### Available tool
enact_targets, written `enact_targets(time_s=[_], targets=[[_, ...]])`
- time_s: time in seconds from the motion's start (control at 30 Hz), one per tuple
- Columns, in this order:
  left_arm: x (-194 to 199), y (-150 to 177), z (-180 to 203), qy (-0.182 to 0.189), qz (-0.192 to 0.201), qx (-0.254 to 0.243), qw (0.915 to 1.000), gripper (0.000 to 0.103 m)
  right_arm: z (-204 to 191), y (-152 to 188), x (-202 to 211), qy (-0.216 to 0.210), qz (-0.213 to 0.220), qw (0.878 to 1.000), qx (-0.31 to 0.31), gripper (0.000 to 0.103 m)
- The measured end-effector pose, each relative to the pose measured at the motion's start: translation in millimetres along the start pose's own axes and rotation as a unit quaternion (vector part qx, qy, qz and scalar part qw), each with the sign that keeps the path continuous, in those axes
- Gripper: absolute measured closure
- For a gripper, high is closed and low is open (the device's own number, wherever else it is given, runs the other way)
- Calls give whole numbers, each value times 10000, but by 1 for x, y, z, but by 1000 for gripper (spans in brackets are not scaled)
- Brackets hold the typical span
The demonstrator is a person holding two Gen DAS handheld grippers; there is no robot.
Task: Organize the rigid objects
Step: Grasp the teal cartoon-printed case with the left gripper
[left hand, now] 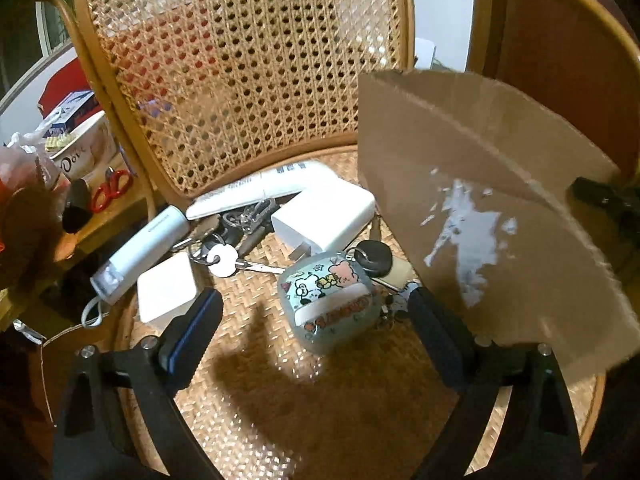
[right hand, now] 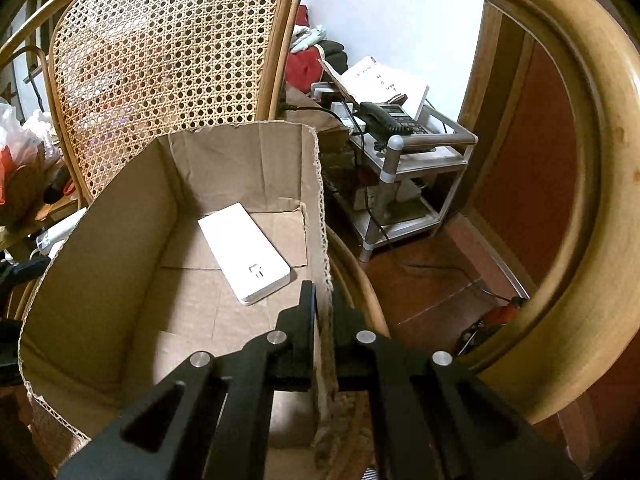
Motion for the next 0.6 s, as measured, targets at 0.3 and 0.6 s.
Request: enact_targets(time_s=[0.3, 0.6], targets=[[-33, 5, 1, -89, -426, 121, 9990, 41, 0, 0, -1, 10, -14, 10000, 21, 96], [0, -31, -5, 314, -51, 501, 9982, 42, 0, 0, -2, 22, -23, 10000, 59, 96]])
Point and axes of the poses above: each gripper's, at about its wrist camera, not at the fingertips, and x roughly against the way its jaws point, z to its right, y to its underside, the point moved 6 cm from there along -x, roughly the way its jaws point, and after that the axes turned 11 degrees about x, right-handed, at the moved point
